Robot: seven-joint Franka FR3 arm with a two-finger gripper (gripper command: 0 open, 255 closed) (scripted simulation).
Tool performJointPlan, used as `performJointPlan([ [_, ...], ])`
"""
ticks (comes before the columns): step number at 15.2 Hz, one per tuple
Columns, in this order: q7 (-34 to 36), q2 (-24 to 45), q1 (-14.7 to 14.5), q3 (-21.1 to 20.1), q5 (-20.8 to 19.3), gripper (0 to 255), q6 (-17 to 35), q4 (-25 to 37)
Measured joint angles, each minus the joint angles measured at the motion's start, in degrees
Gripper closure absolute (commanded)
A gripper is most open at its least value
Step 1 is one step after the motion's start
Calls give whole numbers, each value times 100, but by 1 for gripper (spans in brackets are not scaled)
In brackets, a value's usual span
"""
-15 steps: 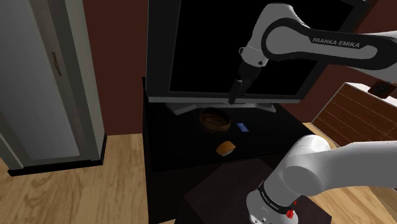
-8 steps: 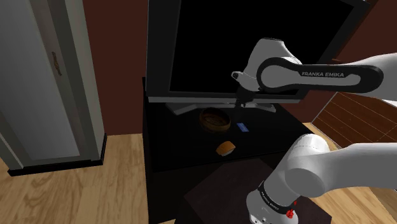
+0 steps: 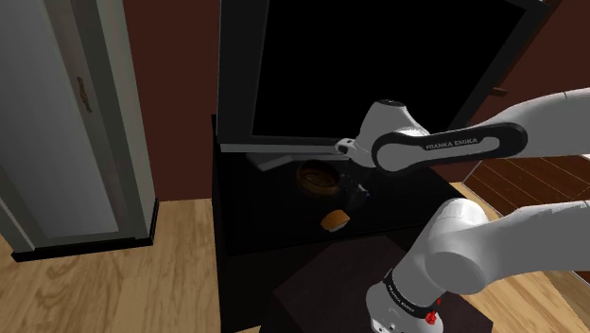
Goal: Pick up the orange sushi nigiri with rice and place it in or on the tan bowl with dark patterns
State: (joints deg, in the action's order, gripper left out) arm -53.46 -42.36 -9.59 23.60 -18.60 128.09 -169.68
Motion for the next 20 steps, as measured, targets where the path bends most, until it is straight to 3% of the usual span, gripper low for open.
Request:
performJointPlan([
  [5,-1406,1006,-143,781,-627,0,1288,-314],
  [12,-1608,1968,-318,1101,-717,0,2366,-430],
  [18,-1625,2100,-348,1140,-708,0,2507,-433],
  [19,-1625,2102,-349,1140,-708,255,2508,-433],
  [20,-1625,2102,-349,1140,-708,255,2509,-433],
])
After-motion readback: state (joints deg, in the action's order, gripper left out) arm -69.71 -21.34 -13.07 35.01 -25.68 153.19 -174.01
